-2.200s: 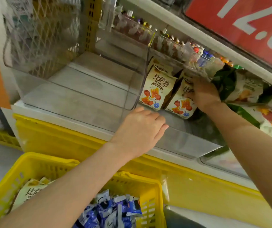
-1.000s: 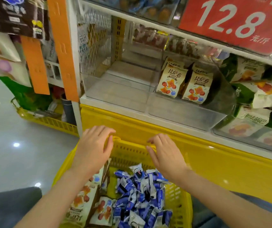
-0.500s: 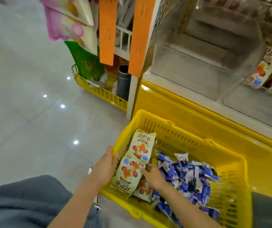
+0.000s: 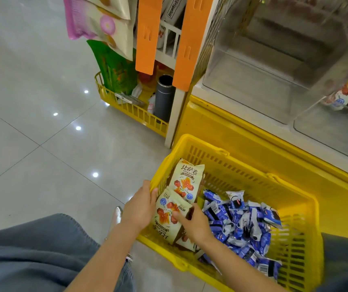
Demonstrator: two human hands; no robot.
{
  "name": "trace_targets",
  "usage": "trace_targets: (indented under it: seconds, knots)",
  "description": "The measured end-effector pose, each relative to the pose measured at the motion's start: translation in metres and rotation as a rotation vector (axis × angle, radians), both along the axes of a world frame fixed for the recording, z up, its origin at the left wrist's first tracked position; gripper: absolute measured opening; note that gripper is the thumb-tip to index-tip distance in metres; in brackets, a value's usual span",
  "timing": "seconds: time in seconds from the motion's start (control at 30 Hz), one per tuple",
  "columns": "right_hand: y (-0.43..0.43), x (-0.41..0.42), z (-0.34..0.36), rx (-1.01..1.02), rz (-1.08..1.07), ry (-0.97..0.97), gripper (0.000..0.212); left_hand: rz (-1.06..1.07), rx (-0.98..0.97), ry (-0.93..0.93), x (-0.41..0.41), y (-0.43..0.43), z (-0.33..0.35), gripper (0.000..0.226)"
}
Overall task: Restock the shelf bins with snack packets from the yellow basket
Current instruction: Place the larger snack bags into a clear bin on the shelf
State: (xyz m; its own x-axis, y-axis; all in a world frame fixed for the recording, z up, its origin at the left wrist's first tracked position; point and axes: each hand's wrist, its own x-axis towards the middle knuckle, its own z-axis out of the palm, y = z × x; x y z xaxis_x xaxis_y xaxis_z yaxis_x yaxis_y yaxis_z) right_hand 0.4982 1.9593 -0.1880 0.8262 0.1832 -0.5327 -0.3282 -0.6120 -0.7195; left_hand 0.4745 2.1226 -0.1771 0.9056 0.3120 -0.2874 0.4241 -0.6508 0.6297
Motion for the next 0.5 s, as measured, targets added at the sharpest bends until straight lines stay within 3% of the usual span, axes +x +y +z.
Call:
trace_targets:
  seconds: [0.07,0.13,0.2,0.23,0.33,0.4,0.5]
  knots:
    - [-0.009,0.007,0.020,-0.074,0.112,-0.108,0.052,0.051,0.153,-0.028,0.003,-0.002,0.011,0.026]
    - [-0.019,0.019,0.043,-0.249,0.371,-0.288,0.059,0.070,0.190,-0.198,0.006,-0.006,0.025,0.038]
    - [-0.026,0.028,0.067,-0.378,0.587,-0.440,0.069,-0.089,0.006,-0.266,0.011,-0.008,0.038,0.056]
    - [-0.027,0.031,0.077,-0.397,0.645,-0.475,0.072,-0.230,-0.142,-0.197,0.013,-0.011,0.044,0.068]
    - [-0.031,0.036,0.102,-0.354,0.742,-0.495,0.079,-0.517,-0.386,0.025,0.010,-0.024,0.048,0.092]
    - [-0.032,0.034,0.112,-0.298,0.780,-0.492,0.076,-0.489,-0.336,0.008,0.006,-0.028,0.045,0.090]
    - [-0.040,0.029,0.118,-0.151,0.617,-0.518,0.064,-0.359,-0.378,-0.011,0.004,-0.026,0.042,0.072]
